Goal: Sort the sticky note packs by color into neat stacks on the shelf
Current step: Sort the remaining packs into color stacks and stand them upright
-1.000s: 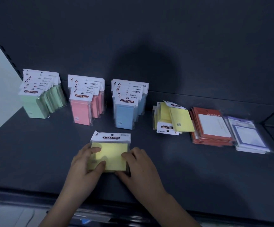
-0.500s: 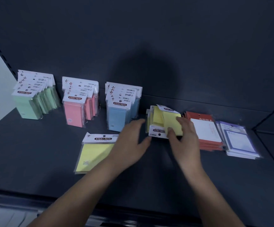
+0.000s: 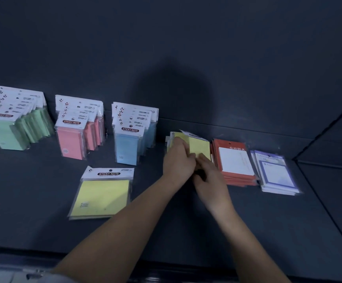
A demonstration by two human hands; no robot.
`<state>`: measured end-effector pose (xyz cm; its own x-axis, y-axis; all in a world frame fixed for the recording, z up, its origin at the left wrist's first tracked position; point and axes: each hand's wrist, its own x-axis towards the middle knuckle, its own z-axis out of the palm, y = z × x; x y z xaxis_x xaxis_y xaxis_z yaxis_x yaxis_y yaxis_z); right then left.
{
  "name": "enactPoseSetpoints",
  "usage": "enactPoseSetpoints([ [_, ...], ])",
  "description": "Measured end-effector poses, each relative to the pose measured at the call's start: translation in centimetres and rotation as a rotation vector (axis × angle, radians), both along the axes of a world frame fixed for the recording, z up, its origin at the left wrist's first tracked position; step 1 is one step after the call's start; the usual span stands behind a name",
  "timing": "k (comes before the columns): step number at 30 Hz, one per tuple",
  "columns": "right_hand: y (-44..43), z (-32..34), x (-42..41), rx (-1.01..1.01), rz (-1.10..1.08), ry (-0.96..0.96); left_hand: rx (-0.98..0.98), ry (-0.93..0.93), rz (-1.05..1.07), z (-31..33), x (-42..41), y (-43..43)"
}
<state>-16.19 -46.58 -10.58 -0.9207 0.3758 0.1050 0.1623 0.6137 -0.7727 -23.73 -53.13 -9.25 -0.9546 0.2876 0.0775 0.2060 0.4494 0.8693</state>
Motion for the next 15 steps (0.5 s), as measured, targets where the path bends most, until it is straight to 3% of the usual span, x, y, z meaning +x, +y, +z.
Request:
enactPoseSetpoints([
  [3,0.2,0.0,0.8,0.146,-0.041,0.071,0.122,-0.053,-0.002,0.2,0.1,-2.0],
  [5,0.1,0.1,1.1,0.141,-0.103,0.154,0.275,-0.156,-0.006,0.3,0.5,-4.4],
  [8,-1.0,0.5,1.3,-0.168,-0.087,0.192,0.405,-0.289,-0.068,-0.1,2.0,-8.7],
  [11,-3.0,-0.5,1.8,-0.328,0.007,0.109,0.221,-0.298,-0.105,-1.4,3.9,-12.3],
  [13,-4.5,-1.4,2.3,-0.223,0.059,0.019,0.008,-0.225,-0.129,-2.6,4.9,-13.5],
  [15,-5.3,-2.2,2.4,0.018,0.077,-0.011,-0.251,-0.017,-0.155,-3.2,5.8,-13.9],
])
